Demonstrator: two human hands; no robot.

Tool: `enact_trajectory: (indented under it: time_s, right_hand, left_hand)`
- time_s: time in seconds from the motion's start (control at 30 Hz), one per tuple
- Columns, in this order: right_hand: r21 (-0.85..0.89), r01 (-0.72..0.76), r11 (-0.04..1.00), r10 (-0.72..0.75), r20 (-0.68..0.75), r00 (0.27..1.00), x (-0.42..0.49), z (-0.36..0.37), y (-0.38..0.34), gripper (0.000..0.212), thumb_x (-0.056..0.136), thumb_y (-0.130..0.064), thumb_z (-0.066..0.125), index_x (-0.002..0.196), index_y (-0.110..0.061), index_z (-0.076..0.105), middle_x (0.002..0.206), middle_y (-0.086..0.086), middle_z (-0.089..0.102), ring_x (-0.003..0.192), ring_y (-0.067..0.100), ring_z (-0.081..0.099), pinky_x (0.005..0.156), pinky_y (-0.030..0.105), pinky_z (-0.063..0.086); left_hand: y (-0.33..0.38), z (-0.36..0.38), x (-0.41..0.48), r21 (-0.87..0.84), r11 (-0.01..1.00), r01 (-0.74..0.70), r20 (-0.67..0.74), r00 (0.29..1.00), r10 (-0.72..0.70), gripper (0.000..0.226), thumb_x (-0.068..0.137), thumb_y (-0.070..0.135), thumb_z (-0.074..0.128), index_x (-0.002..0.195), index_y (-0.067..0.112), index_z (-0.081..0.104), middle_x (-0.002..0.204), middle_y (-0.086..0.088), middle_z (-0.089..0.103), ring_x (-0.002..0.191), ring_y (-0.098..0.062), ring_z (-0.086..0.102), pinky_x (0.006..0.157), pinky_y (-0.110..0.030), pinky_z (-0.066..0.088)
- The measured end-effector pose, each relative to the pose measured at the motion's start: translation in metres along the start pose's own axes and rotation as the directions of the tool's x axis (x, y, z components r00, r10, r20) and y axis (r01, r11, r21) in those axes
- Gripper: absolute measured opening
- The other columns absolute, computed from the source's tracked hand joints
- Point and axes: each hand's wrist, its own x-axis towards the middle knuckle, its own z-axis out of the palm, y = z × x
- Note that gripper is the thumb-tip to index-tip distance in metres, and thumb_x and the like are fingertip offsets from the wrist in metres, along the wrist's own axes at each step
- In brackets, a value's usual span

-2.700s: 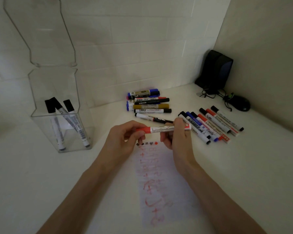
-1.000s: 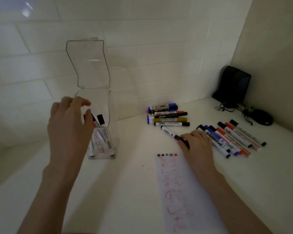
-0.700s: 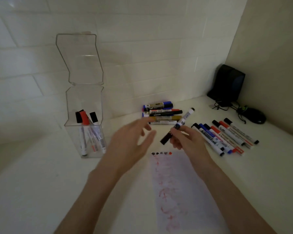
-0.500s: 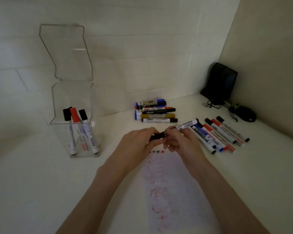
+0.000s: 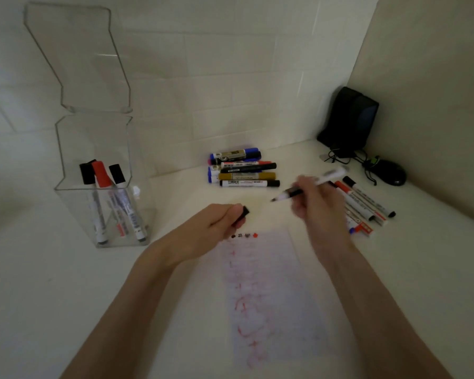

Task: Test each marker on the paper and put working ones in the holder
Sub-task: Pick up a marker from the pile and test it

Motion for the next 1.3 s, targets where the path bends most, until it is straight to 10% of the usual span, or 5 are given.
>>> enact_trajectory:
  time_s: [0.27, 0.57, 1.3]
  right_hand:
    - [-0.163, -0.036, 0.986, 0.041, 0.029, 0.999, 0.005, -0.008, 0.015, 0.012, 0.095, -0.021, 0.071, 0.103, -0.012, 0.073, 0.086, 0.007, 0.077, 0.067, 0.016, 0.07, 0.055, 0.022, 0.054]
    - [-0.468, 0.045, 0.882, -0.043, 0.015, 0.999, -0.003, 0.012, 0.045, 0.018, 0.08, -0.005, 0.076, 0.071, -0.001, 0.06, 0.055, -0.001, 0.058, 0.05, 0.002, 0.049, 0.051, 0.015, 0.046]
    - [-0.482, 0.082, 0.872, -0.112, -0.033, 0.993, -0.003, 0.01, 0.051, 0.03, 0.08, -0.005, 0.072, 0.071, 0.005, 0.045, 0.061, 0.019, 0.048, 0.054, 0.016, 0.043, 0.053, 0.03, 0.041]
  left_hand:
    - [-0.015, -0.005, -0.003, 0.104, 0.995, -0.014, -0.305, 0.951, 0.045, 0.019, 0.104, 0.014, 0.049, 0.116, 0.019, 0.063, 0.096, 0.011, 0.065, 0.082, -0.008, 0.06, 0.074, -0.026, 0.05]
    - [-0.008, 0.02, -0.002, 0.489, 0.86, 0.147, -0.151, 0.985, -0.083, 0.027, 0.083, 0.059, 0.068, 0.101, 0.04, 0.062, 0.095, 0.021, 0.061, 0.085, -0.001, 0.057, 0.076, -0.021, 0.047]
    - [-0.013, 0.024, -0.001, 0.461, 0.858, 0.227, -0.132, 0.973, -0.187, 0.042, 0.078, 0.067, 0.07, 0.11, 0.043, 0.059, 0.112, 0.021, 0.064, 0.101, 0.0, 0.059, 0.093, -0.032, 0.052]
